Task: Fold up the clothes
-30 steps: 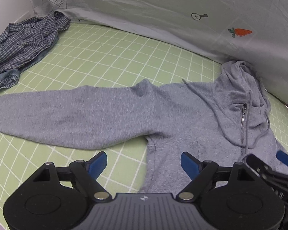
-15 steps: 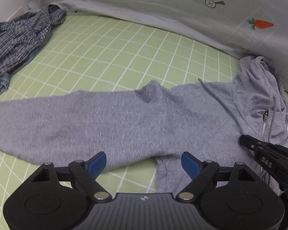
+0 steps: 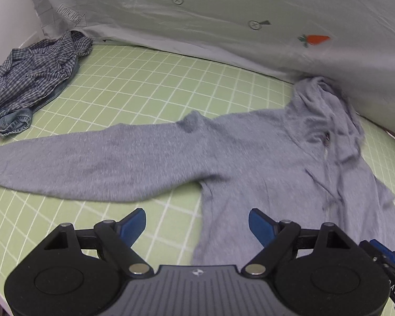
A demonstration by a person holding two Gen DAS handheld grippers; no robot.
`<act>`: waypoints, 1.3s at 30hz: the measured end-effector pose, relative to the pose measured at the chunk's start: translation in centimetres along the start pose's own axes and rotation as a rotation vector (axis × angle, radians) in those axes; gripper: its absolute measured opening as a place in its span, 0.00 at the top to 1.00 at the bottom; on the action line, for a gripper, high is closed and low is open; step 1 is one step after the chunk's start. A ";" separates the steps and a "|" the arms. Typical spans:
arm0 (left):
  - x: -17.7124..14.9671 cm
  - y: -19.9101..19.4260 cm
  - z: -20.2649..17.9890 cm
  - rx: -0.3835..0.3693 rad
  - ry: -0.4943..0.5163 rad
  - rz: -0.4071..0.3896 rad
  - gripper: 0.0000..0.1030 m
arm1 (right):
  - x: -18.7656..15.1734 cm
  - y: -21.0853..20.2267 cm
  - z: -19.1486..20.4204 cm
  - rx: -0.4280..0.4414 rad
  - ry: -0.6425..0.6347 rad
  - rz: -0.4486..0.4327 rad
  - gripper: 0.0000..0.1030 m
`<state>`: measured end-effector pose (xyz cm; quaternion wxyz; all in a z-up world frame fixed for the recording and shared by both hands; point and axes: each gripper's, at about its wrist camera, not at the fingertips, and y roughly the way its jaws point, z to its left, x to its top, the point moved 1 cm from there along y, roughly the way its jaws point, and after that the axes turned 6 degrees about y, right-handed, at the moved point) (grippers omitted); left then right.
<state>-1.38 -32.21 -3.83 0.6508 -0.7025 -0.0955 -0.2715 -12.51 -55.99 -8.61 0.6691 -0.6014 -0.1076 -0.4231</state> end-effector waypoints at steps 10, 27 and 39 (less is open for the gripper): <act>-5.1 -3.6 -4.4 0.007 0.022 -0.008 0.17 | -2.5 -4.4 -14.2 -0.292 0.183 -0.095 0.16; -5.5 -5.1 -11.9 0.078 0.070 0.017 0.17 | -2.6 -3.7 -28.5 -0.451 0.180 -0.116 0.97; -6.3 -5.4 -10.6 0.066 0.056 0.024 0.17 | -3.7 -5.7 -31.8 -0.533 0.307 -0.129 0.26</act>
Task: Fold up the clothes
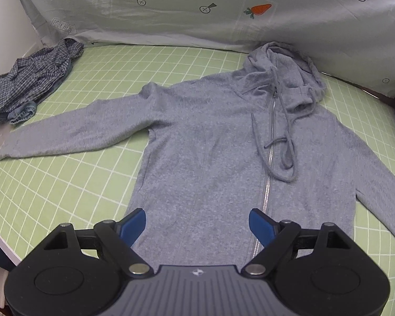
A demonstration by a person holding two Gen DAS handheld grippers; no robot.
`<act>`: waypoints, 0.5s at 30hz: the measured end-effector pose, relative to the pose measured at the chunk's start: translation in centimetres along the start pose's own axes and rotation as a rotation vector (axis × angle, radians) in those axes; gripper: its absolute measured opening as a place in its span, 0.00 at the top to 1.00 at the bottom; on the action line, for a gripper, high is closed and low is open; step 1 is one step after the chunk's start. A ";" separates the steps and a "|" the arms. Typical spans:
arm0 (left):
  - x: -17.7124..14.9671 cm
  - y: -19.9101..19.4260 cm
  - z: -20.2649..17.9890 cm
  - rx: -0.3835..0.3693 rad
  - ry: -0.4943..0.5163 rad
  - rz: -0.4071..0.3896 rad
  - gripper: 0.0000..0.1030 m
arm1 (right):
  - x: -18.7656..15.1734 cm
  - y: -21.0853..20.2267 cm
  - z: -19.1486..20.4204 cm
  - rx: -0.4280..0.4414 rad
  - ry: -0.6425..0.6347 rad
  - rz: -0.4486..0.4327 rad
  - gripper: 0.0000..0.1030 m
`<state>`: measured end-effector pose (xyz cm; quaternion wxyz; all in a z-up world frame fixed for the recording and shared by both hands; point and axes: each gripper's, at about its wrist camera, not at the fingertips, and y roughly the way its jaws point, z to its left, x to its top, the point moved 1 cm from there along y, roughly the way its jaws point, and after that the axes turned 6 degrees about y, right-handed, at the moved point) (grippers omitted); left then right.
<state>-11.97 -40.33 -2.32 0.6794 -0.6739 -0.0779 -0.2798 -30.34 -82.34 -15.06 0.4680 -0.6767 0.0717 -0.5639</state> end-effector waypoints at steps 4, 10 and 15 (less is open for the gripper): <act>-1.2 -0.4 2.1 -0.008 -0.008 -0.003 0.17 | -0.6 -0.5 -1.9 -0.042 0.076 0.006 0.12; -2.0 -0.4 7.9 -0.029 -0.055 -0.001 0.17 | -1.0 -3.4 -1.4 -0.120 0.115 0.027 0.11; -1.8 0.4 13.8 -0.054 -0.077 -0.003 0.14 | -3.2 -8.2 4.9 -0.048 0.066 0.019 0.03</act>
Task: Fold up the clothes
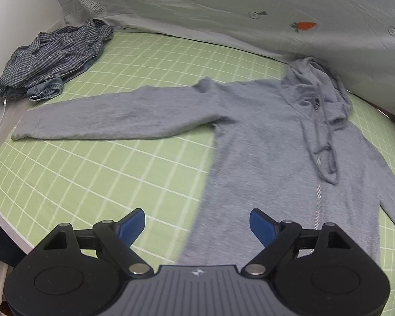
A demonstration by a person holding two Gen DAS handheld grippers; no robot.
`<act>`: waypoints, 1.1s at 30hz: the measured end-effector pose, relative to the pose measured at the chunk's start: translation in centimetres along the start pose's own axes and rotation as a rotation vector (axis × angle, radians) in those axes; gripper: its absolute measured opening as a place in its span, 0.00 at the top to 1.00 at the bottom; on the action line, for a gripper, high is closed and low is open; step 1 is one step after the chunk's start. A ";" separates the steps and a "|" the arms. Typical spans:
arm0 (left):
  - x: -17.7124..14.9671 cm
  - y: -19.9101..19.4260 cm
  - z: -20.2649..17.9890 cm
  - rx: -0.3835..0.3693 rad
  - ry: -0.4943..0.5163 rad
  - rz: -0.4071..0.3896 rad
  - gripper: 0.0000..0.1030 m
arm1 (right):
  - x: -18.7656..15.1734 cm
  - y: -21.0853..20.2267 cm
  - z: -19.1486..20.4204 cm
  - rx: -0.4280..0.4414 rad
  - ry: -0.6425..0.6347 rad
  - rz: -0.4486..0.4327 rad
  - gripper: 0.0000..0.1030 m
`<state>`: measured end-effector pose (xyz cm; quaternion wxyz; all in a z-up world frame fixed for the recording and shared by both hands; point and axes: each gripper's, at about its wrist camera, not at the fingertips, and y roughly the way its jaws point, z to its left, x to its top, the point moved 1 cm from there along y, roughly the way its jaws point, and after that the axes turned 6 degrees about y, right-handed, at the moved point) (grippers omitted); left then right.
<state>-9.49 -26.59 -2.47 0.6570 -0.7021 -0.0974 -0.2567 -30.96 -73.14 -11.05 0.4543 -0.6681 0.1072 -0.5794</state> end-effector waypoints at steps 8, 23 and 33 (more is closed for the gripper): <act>2.6 3.3 14.4 -0.014 0.006 0.018 0.12 | -9.4 -7.9 17.8 0.137 -0.096 0.028 0.02; 7.3 13.3 35.3 0.159 -0.112 0.153 0.12 | -19.5 -12.5 35.8 0.116 -0.236 0.173 0.02; 7.9 15.6 36.9 0.152 -0.120 0.133 0.11 | -20.0 -13.0 37.1 -0.005 -0.206 0.218 0.02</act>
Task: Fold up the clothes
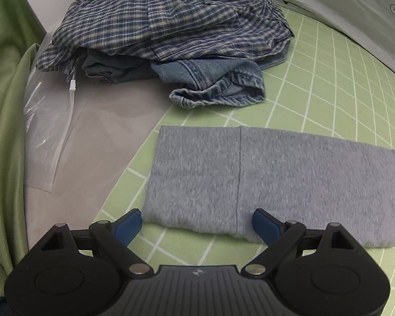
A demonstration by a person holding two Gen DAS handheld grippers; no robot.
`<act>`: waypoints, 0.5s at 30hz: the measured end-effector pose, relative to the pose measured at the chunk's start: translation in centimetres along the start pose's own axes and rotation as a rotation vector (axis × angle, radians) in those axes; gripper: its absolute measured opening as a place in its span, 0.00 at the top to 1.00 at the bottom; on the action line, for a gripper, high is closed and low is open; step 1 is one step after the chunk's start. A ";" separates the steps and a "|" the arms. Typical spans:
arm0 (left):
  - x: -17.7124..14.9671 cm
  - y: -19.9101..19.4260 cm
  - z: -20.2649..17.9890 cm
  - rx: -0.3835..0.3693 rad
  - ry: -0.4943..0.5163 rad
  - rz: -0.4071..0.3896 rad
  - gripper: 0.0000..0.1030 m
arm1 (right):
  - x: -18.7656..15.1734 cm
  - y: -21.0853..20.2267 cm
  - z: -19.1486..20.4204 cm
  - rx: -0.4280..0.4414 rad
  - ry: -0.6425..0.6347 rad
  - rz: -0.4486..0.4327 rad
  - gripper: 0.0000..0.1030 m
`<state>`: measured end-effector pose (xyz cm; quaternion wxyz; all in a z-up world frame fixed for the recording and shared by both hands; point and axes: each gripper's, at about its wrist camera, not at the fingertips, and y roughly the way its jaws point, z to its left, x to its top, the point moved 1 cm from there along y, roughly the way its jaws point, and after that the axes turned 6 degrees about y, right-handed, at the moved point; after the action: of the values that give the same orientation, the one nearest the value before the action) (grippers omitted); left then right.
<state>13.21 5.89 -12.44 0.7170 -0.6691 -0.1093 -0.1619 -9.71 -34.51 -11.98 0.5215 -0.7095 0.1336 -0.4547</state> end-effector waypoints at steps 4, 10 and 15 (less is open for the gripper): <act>-0.1 0.0 0.9 -0.033 -0.029 -0.016 0.20 | 0.0 0.0 0.7 0.008 0.010 0.016 0.02; -0.3 -0.6 1.5 -0.049 -0.023 -0.081 0.63 | 0.0 0.2 1.6 0.010 -0.001 0.027 0.01; -0.3 -0.6 2.3 -0.095 -0.061 -0.079 0.87 | -0.1 0.2 1.0 0.022 0.018 0.027 0.02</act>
<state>12.82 8.21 -11.82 0.6738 -0.7023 -0.1497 -0.1743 -8.91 -33.90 -12.20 0.5342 -0.6977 0.1429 -0.4555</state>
